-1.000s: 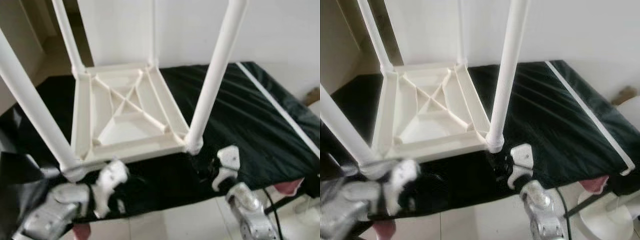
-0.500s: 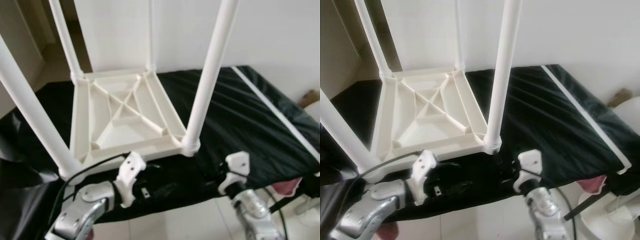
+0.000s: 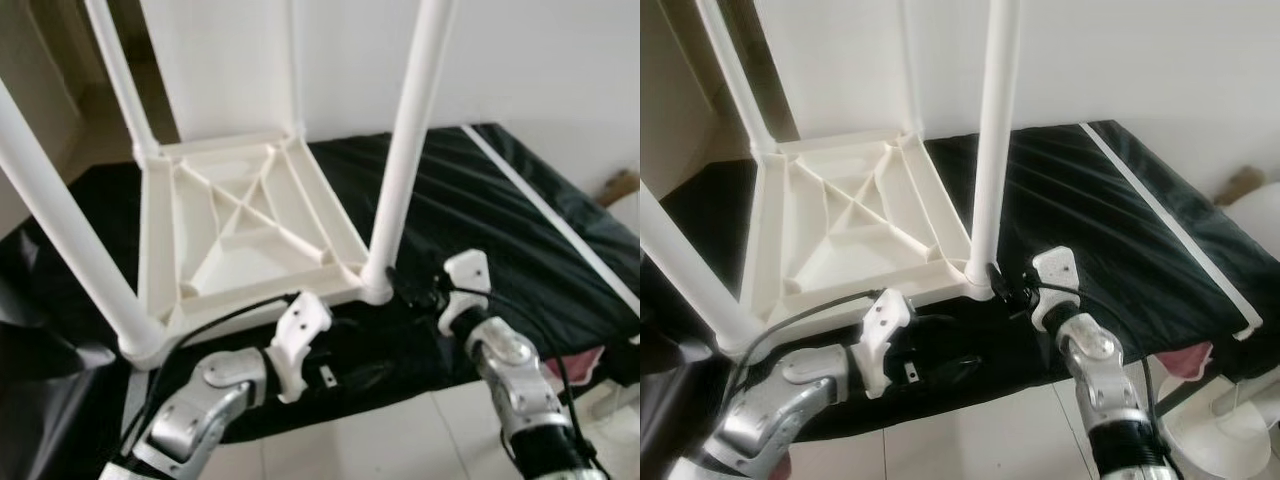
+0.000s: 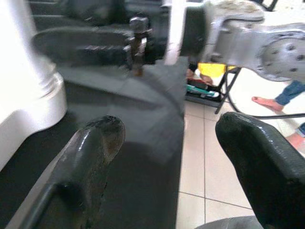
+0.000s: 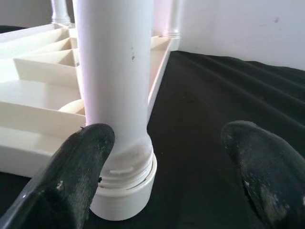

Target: Building children table

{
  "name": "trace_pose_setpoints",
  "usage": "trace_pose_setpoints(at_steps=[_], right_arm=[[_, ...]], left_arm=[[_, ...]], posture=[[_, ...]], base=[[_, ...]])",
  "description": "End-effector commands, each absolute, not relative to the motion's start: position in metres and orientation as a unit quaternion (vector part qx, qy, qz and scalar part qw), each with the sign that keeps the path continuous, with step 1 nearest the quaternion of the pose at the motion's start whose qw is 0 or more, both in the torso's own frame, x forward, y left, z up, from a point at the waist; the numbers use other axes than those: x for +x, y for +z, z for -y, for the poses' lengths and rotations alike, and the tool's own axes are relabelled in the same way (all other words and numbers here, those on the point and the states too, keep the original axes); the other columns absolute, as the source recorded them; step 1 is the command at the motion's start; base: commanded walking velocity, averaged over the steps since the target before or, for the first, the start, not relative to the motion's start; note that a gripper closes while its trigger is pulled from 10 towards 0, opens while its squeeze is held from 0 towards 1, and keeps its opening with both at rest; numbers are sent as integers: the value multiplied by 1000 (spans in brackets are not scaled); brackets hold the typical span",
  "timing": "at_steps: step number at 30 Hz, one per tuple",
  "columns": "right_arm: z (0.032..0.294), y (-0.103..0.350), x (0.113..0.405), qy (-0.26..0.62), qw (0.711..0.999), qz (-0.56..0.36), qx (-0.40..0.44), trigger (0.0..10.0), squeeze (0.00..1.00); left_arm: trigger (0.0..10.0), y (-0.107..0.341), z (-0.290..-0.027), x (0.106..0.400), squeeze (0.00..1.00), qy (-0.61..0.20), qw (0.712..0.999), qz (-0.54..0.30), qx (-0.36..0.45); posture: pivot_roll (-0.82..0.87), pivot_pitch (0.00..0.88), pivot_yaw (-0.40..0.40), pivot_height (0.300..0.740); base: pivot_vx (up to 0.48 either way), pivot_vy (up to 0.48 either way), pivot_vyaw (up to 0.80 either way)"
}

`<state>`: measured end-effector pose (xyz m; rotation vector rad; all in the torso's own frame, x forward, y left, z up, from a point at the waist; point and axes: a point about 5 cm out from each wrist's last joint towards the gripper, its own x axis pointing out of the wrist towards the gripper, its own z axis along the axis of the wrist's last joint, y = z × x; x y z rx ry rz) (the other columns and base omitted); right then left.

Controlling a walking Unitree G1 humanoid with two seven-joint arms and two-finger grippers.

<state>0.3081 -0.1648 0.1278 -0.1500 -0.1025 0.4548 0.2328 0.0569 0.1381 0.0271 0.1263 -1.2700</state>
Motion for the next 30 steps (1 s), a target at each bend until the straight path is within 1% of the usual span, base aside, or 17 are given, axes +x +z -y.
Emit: trace_pose_setpoints(at_steps=[1,7,9,11,17,22,26,27,28,30], right_arm=[[158,125,311,244,966,39,-79,10000,0],[157,126,319,268,960,28,-80,10000,0],[154,127,325,302,949,17,-89,10000,0],[154,128,327,310,946,13,-88,10000,0],[153,130,332,321,942,16,-97,10000,0],[150,133,341,311,945,24,-99,10000,0],[144,136,347,308,946,33,-99,10000,0],[140,138,349,308,946,40,-97,9804,0],[136,139,351,309,945,46,-97,7294,0],[136,139,351,309,945,46,-97,7294,0]], left_arm=[[10000,139,-54,230,0,-605,794,-61,15],[10000,141,-49,229,0,-609,791,-61,6],[10000,144,-46,229,0,-608,791,-60,0],[10000,144,-46,230,0,-607,792,-60,-1],[10000,145,-48,233,0,-602,797,-60,7],[10000,147,-49,235,0,-612,788,-62,15],[10000,148,-49,237,0,-608,791,-58,27],[10000,149,-49,238,0,-606,793,-56,29],[10000,150,-50,240,0,-602,796,-54,32],[10000,150,-50,240,0,-602,796,-54,32]], posture=[[-43,0,9,740],[-40,0,1,740],[-33,0,-7,740],[-31,0,-8,740],[-25,0,-12,740],[-25,0,-11,740],[-25,0,-7,740],[-25,0,-6,740],[-24,0,-7,740],[-24,0,-7,740]], base=[[0,0,0],[0,0,0],[0,0,0],[0,0,0],[0,0,0],[0,0,0],[0,0,0],[0,0,0],[0,0,0],[0,0,0]])
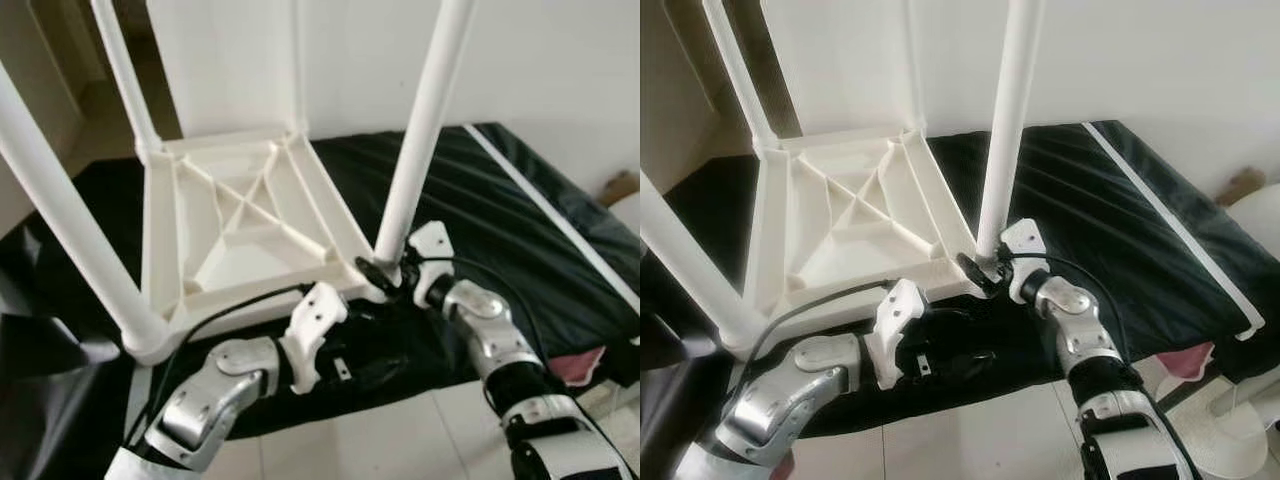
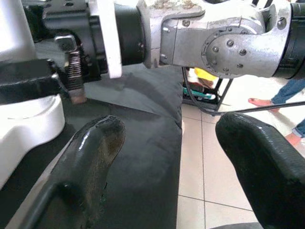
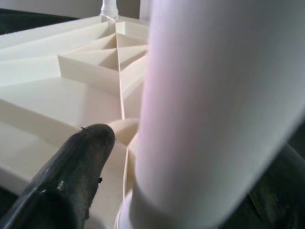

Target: Building children table

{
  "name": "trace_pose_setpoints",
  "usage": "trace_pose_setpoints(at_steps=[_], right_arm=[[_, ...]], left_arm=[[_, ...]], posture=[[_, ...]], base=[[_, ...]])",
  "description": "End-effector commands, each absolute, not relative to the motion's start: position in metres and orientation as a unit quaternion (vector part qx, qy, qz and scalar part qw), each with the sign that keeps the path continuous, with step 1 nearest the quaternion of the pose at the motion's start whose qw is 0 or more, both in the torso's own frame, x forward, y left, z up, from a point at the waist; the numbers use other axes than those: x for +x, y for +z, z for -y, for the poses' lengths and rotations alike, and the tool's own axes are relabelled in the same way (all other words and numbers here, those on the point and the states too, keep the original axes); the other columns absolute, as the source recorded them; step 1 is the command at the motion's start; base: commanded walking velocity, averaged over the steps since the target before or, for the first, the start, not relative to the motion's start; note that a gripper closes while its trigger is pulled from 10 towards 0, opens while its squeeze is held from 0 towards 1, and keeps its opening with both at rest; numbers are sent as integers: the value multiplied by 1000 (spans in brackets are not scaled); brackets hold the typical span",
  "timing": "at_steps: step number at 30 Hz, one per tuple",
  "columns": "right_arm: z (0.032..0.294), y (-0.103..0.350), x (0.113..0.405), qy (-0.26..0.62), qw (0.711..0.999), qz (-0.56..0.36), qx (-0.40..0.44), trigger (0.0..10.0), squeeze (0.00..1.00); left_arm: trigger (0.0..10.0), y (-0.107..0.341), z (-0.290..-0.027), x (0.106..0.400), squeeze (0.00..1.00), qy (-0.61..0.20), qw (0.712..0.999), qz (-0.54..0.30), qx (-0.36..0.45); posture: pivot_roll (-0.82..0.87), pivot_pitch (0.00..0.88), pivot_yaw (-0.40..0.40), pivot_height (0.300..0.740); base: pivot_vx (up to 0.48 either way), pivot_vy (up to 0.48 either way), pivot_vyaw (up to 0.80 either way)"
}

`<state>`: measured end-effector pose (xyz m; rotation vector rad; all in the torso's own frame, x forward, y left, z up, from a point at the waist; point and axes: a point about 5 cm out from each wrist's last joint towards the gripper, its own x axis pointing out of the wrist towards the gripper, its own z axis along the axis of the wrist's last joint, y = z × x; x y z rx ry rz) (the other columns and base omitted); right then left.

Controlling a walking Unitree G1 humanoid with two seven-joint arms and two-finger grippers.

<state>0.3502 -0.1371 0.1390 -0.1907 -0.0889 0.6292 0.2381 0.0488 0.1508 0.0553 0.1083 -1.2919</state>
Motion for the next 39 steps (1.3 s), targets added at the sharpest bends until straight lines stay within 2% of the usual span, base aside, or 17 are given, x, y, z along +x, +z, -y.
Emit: trace_pose_setpoints(at_steps=[1,2,9,13,14,16,17,25,26,34,35,36,37,39], right_arm=[[135,139,350,310,945,48,-96,1961,0],[134,137,348,310,945,50,-93,0,0],[133,131,338,309,946,60,-82,0,0],[129,120,309,274,958,73,-37,0,0],[128,119,305,268,960,74,-30,4275,0],[128,119,305,268,960,74,-30,4275,0],[128,119,303,261,962,78,-27,10000,0],[127,120,305,227,970,88,-3,10000,0],[131,123,304,216,972,91,5,10000,1000],[137,128,293,203,974,98,10,10000,1000],[137,128,288,206,974,98,10,10000,110],[137,128,288,206,974,98,10,10000,110],[138,128,282,210,973,97,15,10000,0],[139,128,276,212,972,96,18,10000,0]], left_arm=[[10000,150,-50,240,0,-600,797,-54,31],[10000,150,-50,240,0,-599,799,-53,30],[10000,150,-52,240,0,-594,802,-52,31],[10000,150,-55,239,0,-587,807,-55,25],[10000,150,-56,239,0,-587,807,-55,25],[10000,150,-56,239,0,-587,807,-55,25],[10000,150,-56,239,0,-587,807,-55,25],[10000,150,-54,240,0,-594,801,-56,34],[10000,150,-55,242,0,-592,803,-53,44],[10000,152,-65,249,0,-558,826,-45,62],[10000,154,-68,248,0,-553,830,-40,65],[10000,154,-68,248,0,-553,830,-40,65],[10000,157,-72,247,0,-547,834,-36,67],[10000,158,-76,246,0,-540,838,-33,69]], posture=[[-22,0,-8,740],[-17,0,-13,740],[-12,0,-22,740],[-12,0,-32,740],[-14,0,-31,740],[-14,0,-31,740],[-15,0,-29,740],[-34,0,-1,740],[-34,0,0,740],[-26,0,-7,740],[-22,0,-13,740],[-22,0,-13,740],[-20,0,-15,740],[-19,0,-15,740]], base=[[0,0,0],[0,0,0],[0,0,0],[0,0,0],[0,0,0],[0,0,0],[0,0,0],[0,0,0],[0,0,0],[0,0,0],[0,0,0],[0,0,0],[0,0,0],[0,0,0]])
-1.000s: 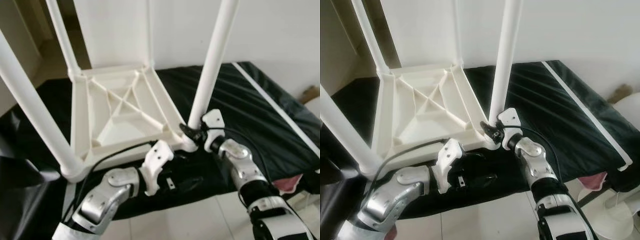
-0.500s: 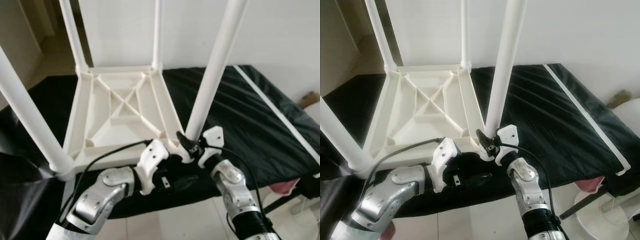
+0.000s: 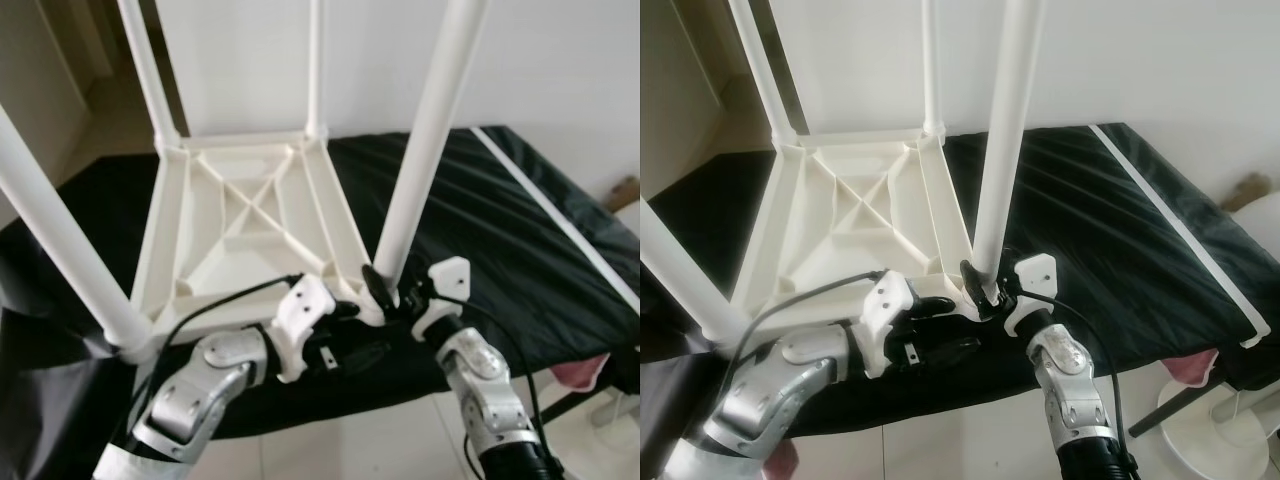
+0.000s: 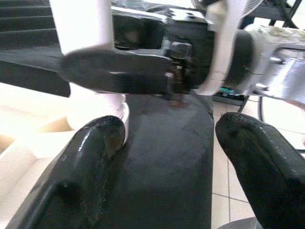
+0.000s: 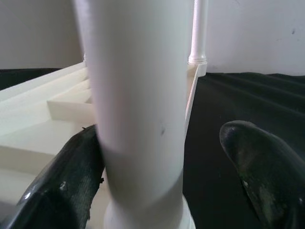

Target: Building children table

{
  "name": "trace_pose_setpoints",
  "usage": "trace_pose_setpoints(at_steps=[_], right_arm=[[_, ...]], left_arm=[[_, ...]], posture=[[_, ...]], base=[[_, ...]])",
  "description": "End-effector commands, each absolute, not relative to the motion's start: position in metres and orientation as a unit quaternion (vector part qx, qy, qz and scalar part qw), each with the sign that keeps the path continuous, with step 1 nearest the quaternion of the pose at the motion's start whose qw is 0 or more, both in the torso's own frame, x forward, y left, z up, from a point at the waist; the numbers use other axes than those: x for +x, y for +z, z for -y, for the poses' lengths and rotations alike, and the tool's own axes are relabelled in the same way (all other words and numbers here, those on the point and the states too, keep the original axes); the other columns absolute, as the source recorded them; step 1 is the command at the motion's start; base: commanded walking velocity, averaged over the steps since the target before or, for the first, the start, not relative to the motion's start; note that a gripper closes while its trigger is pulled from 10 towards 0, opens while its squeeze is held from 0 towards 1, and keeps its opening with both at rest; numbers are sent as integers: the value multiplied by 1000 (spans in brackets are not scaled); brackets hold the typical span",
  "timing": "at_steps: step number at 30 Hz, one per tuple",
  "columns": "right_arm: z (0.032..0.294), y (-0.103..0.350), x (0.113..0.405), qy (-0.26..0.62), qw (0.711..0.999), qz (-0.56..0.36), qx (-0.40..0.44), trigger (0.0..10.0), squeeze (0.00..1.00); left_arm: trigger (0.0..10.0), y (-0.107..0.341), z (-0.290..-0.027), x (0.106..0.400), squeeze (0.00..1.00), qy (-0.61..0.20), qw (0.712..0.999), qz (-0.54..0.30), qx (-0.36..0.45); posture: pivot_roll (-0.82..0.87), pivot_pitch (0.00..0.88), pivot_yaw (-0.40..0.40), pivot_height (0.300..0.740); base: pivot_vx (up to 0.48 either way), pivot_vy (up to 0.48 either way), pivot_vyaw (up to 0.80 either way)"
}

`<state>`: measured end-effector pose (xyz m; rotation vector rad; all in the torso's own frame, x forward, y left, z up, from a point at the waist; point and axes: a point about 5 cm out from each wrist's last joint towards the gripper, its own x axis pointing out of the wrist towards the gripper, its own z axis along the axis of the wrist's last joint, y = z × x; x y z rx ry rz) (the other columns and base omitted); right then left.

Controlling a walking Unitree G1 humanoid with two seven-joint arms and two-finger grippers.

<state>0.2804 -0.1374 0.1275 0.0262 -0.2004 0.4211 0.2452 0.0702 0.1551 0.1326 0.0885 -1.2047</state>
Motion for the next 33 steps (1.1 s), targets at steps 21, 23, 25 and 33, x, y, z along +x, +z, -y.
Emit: trace_pose_setpoints(at_steps=[21,23,25,33], right_arm=[[162,124,227,110,988,106,-1,10000,0],[162,121,225,99,990,100,2,10000,0],[162,120,223,83,992,95,7,10000,0],[167,109,214,31,997,69,-14,10000,0]], left_arm=[[10000,150,-97,248,0,-346,932,68,86],[10000,149,-102,251,0,-316,943,74,72],[10000,146,-107,252,0,-289,951,82,79],[10000,138,-121,261,0,-245,962,73,99]], posture=[[-15,0,-13,740],[-16,0,-14,740],[-19,0,-10,740],[-20,0,-12,740]], base=[[0,0,0],[0,0,0],[0,0,0],[0,0,0]])
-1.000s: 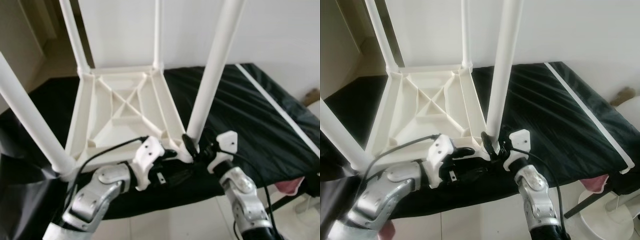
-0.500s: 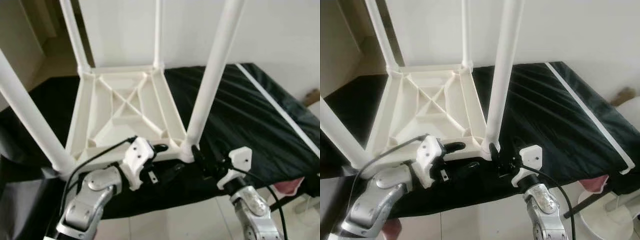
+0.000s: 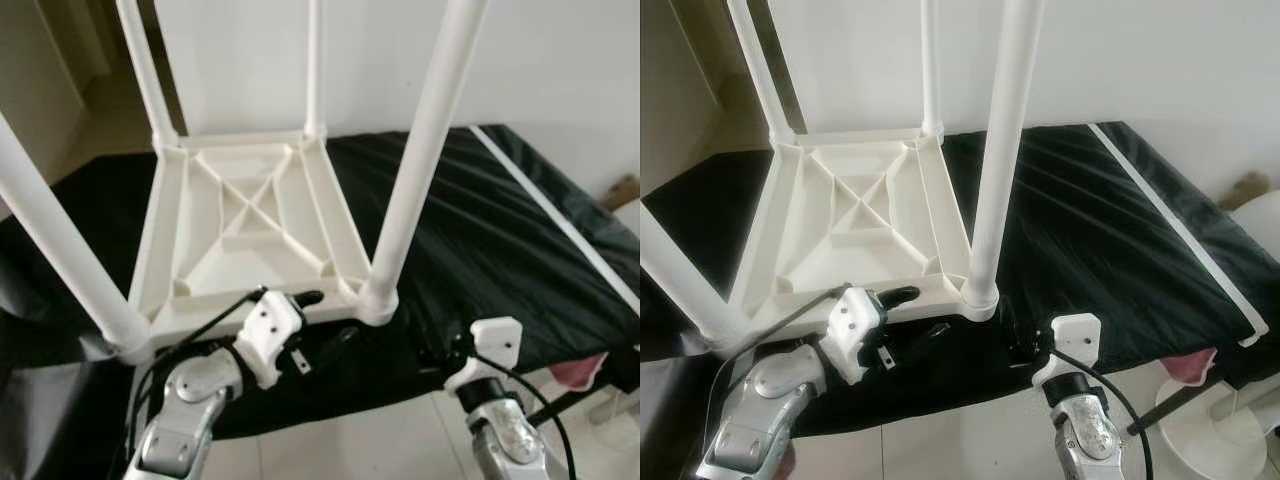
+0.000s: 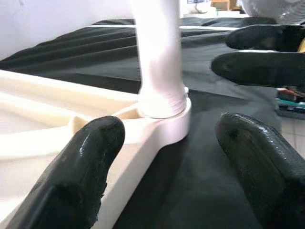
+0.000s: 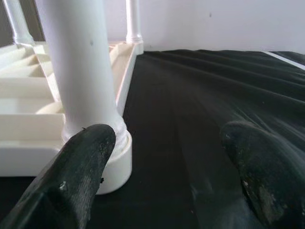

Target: Building children table

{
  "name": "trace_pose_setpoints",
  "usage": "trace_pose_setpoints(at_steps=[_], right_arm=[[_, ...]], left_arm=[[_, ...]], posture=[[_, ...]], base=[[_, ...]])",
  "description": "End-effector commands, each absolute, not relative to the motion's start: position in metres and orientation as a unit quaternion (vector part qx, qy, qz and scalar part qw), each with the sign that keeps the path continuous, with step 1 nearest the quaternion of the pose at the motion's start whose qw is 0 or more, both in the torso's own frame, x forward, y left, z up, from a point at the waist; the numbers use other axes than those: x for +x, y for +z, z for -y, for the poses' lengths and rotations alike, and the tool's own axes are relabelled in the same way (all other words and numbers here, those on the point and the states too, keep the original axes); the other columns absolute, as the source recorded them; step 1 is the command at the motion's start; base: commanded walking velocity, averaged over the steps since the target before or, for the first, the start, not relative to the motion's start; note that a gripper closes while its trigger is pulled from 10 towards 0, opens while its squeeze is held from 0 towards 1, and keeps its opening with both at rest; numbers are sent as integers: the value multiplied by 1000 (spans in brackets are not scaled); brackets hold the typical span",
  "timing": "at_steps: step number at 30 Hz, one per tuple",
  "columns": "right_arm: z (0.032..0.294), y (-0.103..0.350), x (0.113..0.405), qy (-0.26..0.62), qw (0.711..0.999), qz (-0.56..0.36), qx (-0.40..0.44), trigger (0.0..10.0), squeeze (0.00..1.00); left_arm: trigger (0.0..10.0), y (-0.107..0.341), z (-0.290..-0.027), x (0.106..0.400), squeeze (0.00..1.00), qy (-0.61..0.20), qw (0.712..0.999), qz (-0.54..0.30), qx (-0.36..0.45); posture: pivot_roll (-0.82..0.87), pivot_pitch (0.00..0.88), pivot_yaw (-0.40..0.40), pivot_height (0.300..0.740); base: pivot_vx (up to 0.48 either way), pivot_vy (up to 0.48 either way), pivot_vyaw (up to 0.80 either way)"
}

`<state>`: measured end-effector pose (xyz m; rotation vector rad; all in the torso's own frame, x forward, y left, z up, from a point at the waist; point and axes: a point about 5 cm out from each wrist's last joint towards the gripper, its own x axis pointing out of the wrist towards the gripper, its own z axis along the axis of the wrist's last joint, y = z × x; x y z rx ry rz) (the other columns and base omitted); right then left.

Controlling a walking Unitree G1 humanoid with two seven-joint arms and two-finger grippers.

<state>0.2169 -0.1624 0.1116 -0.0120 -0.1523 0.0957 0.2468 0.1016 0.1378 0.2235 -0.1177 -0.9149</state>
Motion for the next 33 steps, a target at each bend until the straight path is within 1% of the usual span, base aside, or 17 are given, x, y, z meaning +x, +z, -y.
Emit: trace_pose_setpoints(at_steps=[1,6,12,26,27,28,30,32,33], right_arm=[[169,107,213,23,998,64,-14,10000,0],[176,105,213,2,998,59,-21,10000,0],[183,106,216,-14,998,59,-29,10000,0],[198,110,225,-21,997,63,-32,10000,0],[198,110,225,-19,997,64,-32,10000,0],[199,110,226,-12,997,62,-36,10000,0],[199,110,226,-12,997,62,-36,10000,0],[201,110,226,2,998,58,-38,10000,0],[201,110,226,2,998,58,-38,10000,0]], left_arm=[[10000,139,-123,262,0,-243,962,78,100],[10000,141,-128,265,0,-233,964,89,94],[10000,141,-131,267,0,-225,965,94,96],[10000,141,-137,269,0,-201,969,101,100],[10000,141,-137,269,0,-200,969,102,100],[10000,140,-140,269,0,-170,976,99,96],[10000,140,-140,269,0,-170,976,99,96],[10000,141,-148,269,0,-95,981,94,139],[10000,141,-148,269,0,-95,981,94,139]], posture=[[-20,0,-11,740],[-19,0,-11,740],[-12,0,-17,740],[8,0,-28,740],[8,0,-28,740],[8,0,-27,740],[8,0,-27,740],[9,0,-24,740],[9,0,-24,740]], base=[[0,0,0],[0,0,0],[0,-360,0],[0,-480,0],[0,0,0],[0,0,0],[0,0,0],[0,0,0],[0,0,0]])
